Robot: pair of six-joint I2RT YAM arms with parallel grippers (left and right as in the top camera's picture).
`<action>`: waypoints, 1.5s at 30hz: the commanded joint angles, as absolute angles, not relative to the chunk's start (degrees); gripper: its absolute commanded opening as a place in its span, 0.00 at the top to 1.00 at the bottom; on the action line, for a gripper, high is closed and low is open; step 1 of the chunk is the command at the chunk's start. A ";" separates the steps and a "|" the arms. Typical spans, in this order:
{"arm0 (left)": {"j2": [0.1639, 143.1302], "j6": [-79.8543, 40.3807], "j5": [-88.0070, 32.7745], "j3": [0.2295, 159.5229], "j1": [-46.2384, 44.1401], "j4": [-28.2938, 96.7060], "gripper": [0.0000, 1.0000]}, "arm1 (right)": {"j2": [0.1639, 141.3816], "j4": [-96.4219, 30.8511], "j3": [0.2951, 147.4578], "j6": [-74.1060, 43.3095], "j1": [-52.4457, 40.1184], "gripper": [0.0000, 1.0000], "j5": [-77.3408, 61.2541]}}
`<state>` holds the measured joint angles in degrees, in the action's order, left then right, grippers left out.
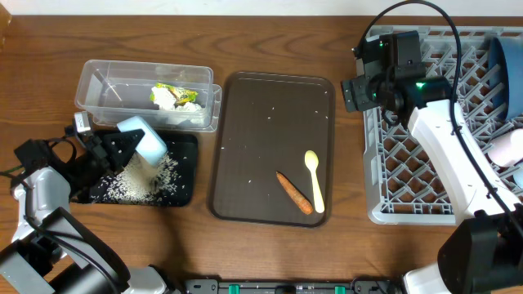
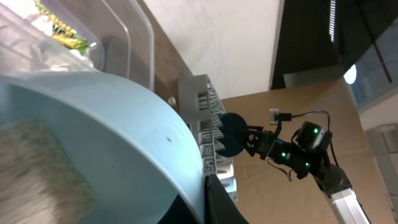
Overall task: Sort waste into correct bins and load items into the dishwasher rack
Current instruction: 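Carry the rice bowl with the left gripper over the black tray and tip it, then hold the bowl inverted over the black tray to empty the rice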
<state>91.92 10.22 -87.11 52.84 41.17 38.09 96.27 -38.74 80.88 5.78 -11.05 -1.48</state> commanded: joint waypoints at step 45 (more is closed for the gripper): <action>91.37 13.89 -83.20 52.49 41.45 35.09 0.94 | 96.77 -38.81 80.77 4.78 -10.41 0.13 -0.38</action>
